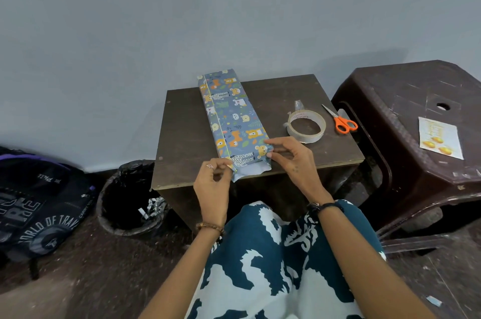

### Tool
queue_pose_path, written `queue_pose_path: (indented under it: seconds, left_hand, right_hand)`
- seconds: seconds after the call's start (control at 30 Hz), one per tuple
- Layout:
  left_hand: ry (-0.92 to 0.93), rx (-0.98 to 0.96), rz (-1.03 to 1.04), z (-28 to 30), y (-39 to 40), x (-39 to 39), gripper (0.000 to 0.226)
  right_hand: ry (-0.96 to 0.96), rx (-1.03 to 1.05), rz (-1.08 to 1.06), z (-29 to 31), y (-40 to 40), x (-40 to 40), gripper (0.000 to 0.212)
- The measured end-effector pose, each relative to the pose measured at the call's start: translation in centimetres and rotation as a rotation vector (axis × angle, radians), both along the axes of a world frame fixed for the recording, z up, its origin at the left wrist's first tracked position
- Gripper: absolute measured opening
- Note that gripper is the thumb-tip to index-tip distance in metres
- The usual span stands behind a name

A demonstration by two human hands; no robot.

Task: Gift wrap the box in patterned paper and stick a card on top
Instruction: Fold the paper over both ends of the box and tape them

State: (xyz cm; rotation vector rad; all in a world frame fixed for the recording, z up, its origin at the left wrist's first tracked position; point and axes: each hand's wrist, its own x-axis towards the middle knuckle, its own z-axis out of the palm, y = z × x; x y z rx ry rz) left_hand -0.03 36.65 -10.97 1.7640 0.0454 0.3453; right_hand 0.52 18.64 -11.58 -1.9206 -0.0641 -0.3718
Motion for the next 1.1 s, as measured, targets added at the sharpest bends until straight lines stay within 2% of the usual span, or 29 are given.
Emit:
queue_pose_path:
  seconds: [0.13,0.23,0.37,0.47,0.73,0.87,1.0,1.1]
  left_hand:
    - [0.107,-0.17,0.044,0.6,-0.6,-0.8,0.012]
    - [0.128,-0.141,0.058,1.0,-0.7,-0.5,0.005]
    - [0.153,-0.128,0.045,1.0,-0.4,0.2,0.011]
    - [0.175,-0.146,0.029,0.9,0.1,0.5,0.024]
    - [0.145,-0.125,0.061,0.9,0.3,0.9,0.03]
    - [0.16,-0.139,0.097,1.0,1.1,1.6,0.04]
    - [0.115,0.086,-0.021,1.2,2.3,3.0,0.05]
    - [0.058,0.218,-0.179,1.5,2.8,4.1,0.041]
  right_hand:
    - [-0.001,0.004,0.014,0.2,0.1,-0.1,0.027]
    - [0.017,0.031,0.045,0.5,0.2,-0.4,0.026]
    - [0.038,0.084,0.029,0.6,0.2,-0.6,0.025]
    - [0.052,0.095,0.031,0.6,0.3,-0.5,0.024]
    - [0.007,-0.002,0.02,0.2,0.4,0.0,0.027]
    - [-0.013,-0.025,0.004,0.2,0.7,0.0,0.025]
    - [-0.031,-0.052,0.003,0.2,0.8,0.0,0.024]
    - [-0.047,-0.083,0.01,0.0,0.8,0.2,0.024]
